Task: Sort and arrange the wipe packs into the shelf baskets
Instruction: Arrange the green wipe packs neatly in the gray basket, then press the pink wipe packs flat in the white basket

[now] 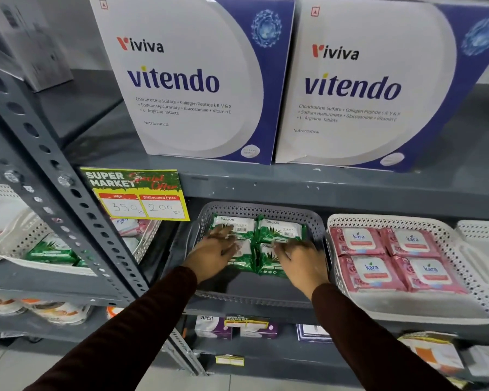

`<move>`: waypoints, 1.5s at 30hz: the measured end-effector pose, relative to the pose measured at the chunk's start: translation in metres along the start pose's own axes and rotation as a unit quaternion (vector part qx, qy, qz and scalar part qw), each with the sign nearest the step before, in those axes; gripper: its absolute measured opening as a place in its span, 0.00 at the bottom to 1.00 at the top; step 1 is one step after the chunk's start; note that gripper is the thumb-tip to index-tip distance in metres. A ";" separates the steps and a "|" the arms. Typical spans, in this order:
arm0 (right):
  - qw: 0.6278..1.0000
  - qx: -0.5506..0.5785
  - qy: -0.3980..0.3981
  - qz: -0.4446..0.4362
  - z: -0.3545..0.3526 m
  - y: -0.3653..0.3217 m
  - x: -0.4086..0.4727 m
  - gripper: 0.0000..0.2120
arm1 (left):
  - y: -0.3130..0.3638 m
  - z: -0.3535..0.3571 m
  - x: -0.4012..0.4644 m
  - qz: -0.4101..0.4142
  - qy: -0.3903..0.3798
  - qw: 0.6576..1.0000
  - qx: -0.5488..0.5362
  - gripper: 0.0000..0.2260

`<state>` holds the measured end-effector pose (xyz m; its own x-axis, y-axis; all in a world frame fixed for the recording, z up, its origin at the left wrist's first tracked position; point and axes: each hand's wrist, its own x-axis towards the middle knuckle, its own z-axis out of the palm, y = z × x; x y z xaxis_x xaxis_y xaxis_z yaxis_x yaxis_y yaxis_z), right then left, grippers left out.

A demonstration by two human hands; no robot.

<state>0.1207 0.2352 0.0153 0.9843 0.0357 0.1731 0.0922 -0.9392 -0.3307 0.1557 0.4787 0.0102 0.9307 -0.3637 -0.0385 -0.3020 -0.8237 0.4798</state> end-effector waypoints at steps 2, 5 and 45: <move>0.999 -0.022 0.023 -0.034 0.005 -0.005 0.017 0.28 | 0.004 0.000 0.014 0.012 0.025 0.997 0.076 0.22; 0.990 -0.039 -0.131 -0.027 0.020 -0.005 0.042 0.28 | 0.008 0.009 0.037 -0.014 -0.016 0.987 0.156 0.26; 0.991 -0.015 -0.109 0.071 -0.075 0.338 -0.019 0.31 | 0.290 0.192 0.120 -0.044 -0.013 0.997 0.064 0.29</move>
<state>0.1222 -0.1081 -0.0299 0.9965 -0.0287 -0.0790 -0.0519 -0.9497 -0.3090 0.1402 0.1130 -0.0236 0.9498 -0.2967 -0.0987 -0.2444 -0.9013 0.3575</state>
